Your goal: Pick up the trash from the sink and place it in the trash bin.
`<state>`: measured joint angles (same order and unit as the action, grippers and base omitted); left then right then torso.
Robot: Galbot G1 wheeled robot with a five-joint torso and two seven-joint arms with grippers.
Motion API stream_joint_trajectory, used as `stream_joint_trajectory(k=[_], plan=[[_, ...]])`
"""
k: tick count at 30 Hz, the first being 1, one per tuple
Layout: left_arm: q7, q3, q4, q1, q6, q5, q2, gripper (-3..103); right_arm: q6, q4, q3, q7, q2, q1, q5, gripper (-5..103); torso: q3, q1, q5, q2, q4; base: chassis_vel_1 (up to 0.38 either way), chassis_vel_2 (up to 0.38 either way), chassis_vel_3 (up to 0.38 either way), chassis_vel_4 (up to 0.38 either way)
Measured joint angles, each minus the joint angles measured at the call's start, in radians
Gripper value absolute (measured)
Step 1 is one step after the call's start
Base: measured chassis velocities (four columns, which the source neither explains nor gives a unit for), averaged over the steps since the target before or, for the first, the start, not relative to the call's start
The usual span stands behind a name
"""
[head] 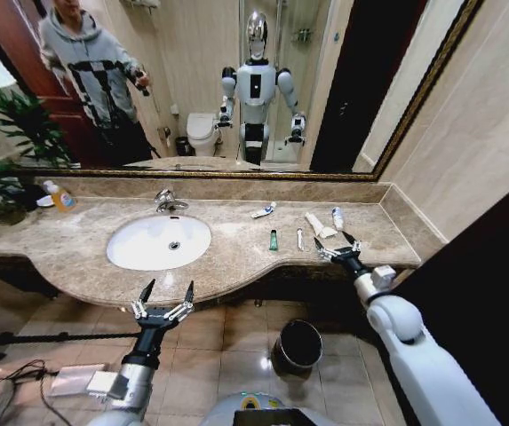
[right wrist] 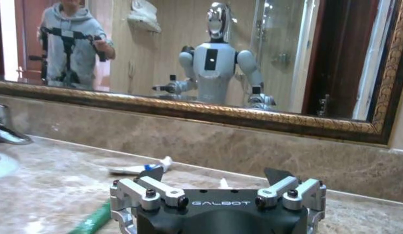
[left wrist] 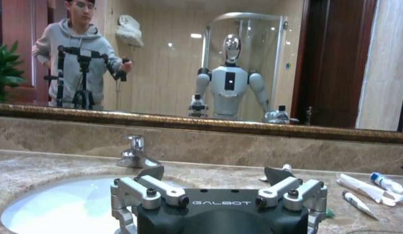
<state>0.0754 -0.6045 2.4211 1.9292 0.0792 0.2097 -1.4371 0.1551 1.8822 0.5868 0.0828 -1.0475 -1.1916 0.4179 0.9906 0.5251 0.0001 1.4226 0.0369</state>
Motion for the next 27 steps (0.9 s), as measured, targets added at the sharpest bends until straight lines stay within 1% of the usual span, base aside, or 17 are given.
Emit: stream_joint_trajectory(k=[2,3,6,8,10,11,13,21,22,23,24,25,27], plan=[[0.0,0.0,0.0,0.0,0.0,0.0,0.0,100,-0.004,-0.053,-0.012,0.013,0.002,0.042,-0.009,100,0.0,0.0,0.0,0.0,-0.0002,0.0,0.0,0.0,0.0],[0.0,0.0,0.0,0.0,0.0,0.0,0.0,100,-0.004,-0.053,-0.012,0.013,0.002,0.042,-0.009,100,0.0,0.0,0.0,0.0,-0.0002,0.0,0.0,0.0,0.0],[0.0,0.0,0.0,0.0,0.0,0.0,0.0,100,-0.015,-0.151,-0.048,0.035,0.005,0.121,-0.021,100,0.0,0.0,0.0,0.0,-0.0001,0.0,0.0,0.0,0.0],[0.0,0.0,0.0,0.0,0.0,0.0,0.0,100,-0.017,-0.174,-0.059,0.039,0.005,0.137,-0.022,100,0.0,0.0,-0.0003,0.0,-0.0001,0.0,0.0,0.0,0.0],[0.0,0.0,0.0,0.0,0.0,0.0,0.0,100,-0.02,-0.24,-0.089,0.047,-0.001,0.185,-0.028,100,0.0,0.0,-0.0001,0.0,-0.0001,0.0,0.0,0.0,0.0],[0.0,0.0,0.0,0.0,0.0,0.0,0.0,100,-0.02,-0.24,-0.089,0.047,-0.001,0.185,-0.028,100,0.0,0.0,-0.0001,0.0,-0.0001,0.0,0.0,0.0,0.0],[0.0,0.0,0.0,0.0,0.0,0.0,0.0,100,-0.021,-0.296,-0.116,0.049,-0.013,0.229,-0.033,100,0.0,0.0,-0.0001,0.0,0.0,0.0,0.0,0.0,0.0],[0.0,0.0,0.0,0.0,0.0,0.0,0.0,100,-0.029,-0.379,-0.154,0.055,-0.031,0.284,-0.05,100,0.0,0.0,-0.0001,0.0,-0.0001,0.0,0.0,0.0,0.0],[0.0,0.0,0.0,0.0,0.0,0.0,0.0,100,-0.028,-0.397,-0.159,0.057,-0.034,0.294,-0.054,102,0.0,0.0,0.0,0.0,-0.0001,0.0,0.0,0.0,0.0],[0.0,0.0,0.0,0.0,0.0,0.0,0.0,100,-0.028,-0.418,-0.164,0.057,-0.039,0.307,-0.056,99,0.0,0.0,-0.0001,0.0,-0.0002,0.0,0.0,0.0,0.0],[0.0,0.0,0.0,0.0,0.0,0.0,0.0,100,-0.028,-0.418,-0.164,0.057,-0.039,0.307,-0.056,99,0.0,0.0,-0.0001,0.0,-0.0002,0.0,0.0,0.0,0.0],[0.0,0.0,0.0,0.0,0.0,0.0,0.0,100,-0.029,-0.432,-0.165,0.058,-0.042,0.316,-0.058,96,0.0,0.0,-0.0001,0.0,-0.0001,0.0,0.0,0.0,0.0],[0.0,0.0,0.0,0.0,0.0,0.0,0.0,100,-0.03,-0.449,-0.169,0.058,-0.046,0.331,-0.063,86,0.0,0.0,-0.0001,0.0,0.0,0.0,0.0,0.0,0.0]])
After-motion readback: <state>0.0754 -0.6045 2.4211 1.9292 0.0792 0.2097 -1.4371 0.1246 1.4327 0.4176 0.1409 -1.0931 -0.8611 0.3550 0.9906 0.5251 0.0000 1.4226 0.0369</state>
